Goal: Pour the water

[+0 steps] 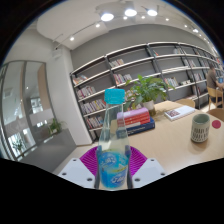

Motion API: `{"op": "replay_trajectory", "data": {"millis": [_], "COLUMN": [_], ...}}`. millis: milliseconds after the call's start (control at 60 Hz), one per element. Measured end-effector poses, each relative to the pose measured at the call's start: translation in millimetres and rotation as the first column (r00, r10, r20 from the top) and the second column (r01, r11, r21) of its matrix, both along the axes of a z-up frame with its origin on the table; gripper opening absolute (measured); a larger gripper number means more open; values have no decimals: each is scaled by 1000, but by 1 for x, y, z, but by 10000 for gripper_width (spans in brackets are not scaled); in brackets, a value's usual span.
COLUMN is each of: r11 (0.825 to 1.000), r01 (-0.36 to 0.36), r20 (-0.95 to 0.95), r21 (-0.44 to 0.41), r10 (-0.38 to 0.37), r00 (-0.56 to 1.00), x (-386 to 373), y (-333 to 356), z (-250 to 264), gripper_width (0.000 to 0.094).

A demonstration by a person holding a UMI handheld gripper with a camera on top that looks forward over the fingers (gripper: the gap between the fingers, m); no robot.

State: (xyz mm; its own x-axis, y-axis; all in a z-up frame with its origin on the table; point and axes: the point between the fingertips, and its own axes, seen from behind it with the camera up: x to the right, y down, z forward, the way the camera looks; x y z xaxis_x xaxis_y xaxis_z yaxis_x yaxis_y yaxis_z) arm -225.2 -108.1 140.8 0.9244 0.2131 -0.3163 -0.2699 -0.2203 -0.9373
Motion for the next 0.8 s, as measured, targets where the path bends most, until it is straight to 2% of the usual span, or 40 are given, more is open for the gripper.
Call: {"op": "replay_trajectory", "data": {"millis": [117,217,317,433,600,733,800], "r11": [999,993,980,960,927,915,916], "r01": [39,45,27,-25,-96,-130,-138], "r20": [-188,-363,-543,-721,-871,-920,-926], "r21": [-25,-105,-195,-280,-362,-382,-377], "r10": [-43,-80,-131,-193,-299,-364,-375], "r00": [981,928,830,666,390,147,39], "x": [41,77,108,142,174,197,208], "y": [31,55,68,96,104,117,116], "z": [28,42,53,43,45,34,35], "gripper_width": [367,367,367,370,382,383,382]}}
